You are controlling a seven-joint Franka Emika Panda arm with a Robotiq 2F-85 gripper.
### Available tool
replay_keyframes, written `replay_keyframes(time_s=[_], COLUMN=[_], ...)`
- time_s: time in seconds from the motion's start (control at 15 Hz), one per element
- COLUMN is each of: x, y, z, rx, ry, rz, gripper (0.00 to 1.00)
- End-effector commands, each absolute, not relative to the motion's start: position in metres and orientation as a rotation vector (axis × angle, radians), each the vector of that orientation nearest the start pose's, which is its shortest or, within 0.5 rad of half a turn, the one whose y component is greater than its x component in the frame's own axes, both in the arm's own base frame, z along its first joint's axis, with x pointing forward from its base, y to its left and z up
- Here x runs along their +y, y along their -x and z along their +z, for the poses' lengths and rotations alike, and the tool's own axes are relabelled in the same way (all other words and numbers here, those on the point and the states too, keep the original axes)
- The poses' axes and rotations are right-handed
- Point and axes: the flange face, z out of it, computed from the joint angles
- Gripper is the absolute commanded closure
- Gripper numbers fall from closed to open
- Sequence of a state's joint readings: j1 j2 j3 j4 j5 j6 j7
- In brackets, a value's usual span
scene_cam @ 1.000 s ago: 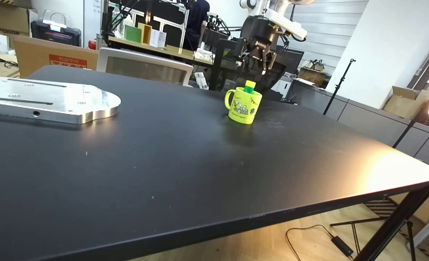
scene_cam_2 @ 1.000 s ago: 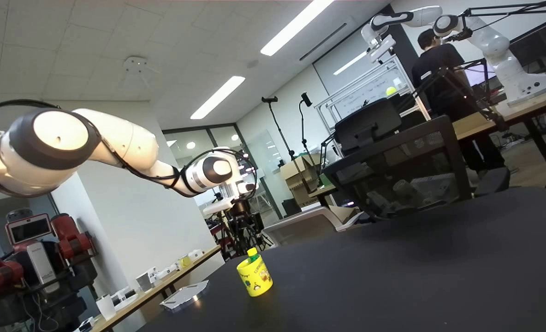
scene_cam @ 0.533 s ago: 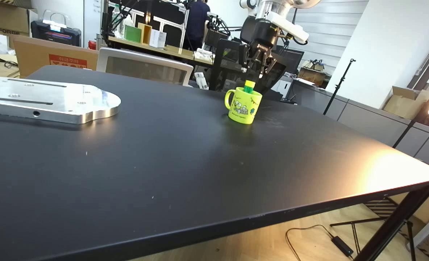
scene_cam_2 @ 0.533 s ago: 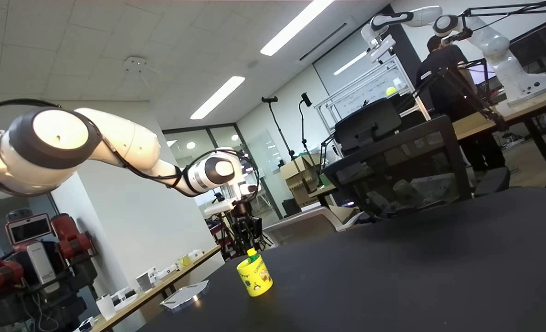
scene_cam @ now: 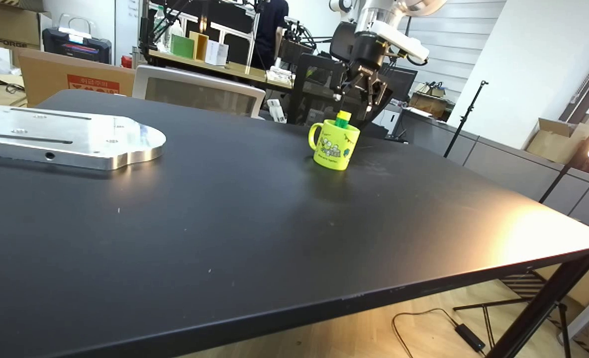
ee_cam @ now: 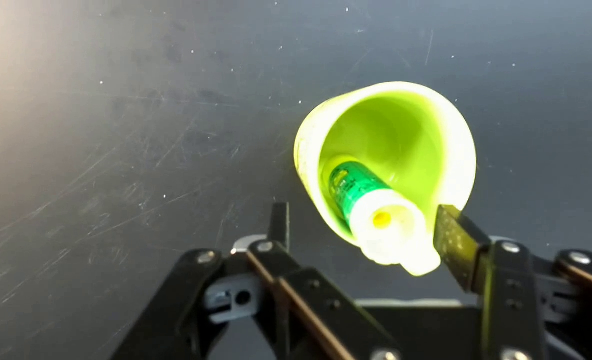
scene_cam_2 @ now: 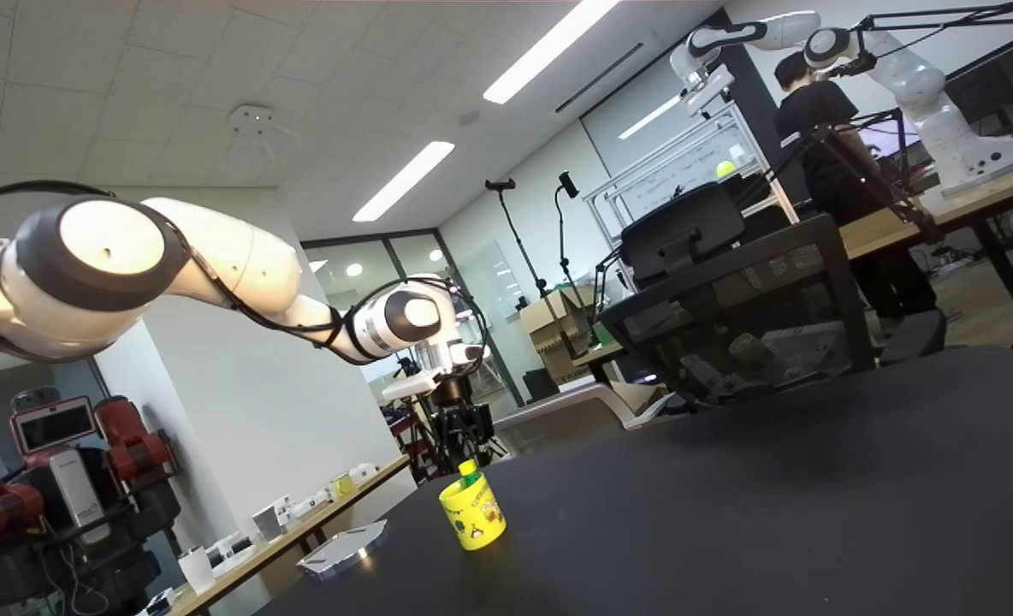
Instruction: Remove the glue stick from the yellow mug
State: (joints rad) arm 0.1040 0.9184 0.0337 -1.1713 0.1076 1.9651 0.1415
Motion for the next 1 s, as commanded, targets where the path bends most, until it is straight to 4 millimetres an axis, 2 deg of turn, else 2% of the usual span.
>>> replay_keyframes(time_s=[0.0, 0.33, 0.4, 0.53, 0.8, 0.93], x=[0.102, 0.1, 0.1, 0.099, 0.095, 0.085], y=[-0.74, -0.739, -0.739, -0.74, -0.734, -0.723], z=[0.227, 0.233, 0.242, 0.274, 0.364, 0.405], rx=[0.121, 0.131, 0.123, 0.093, 0.004, -0.025], ry=[3.001, 2.979, 2.958, 2.931, 2.898, 2.899], rz=[0.238, 0.236, 0.224, 0.14, -0.107, -0.212], gripper=[0.55, 0.91, 0.92, 0.92, 0.92, 0.92])
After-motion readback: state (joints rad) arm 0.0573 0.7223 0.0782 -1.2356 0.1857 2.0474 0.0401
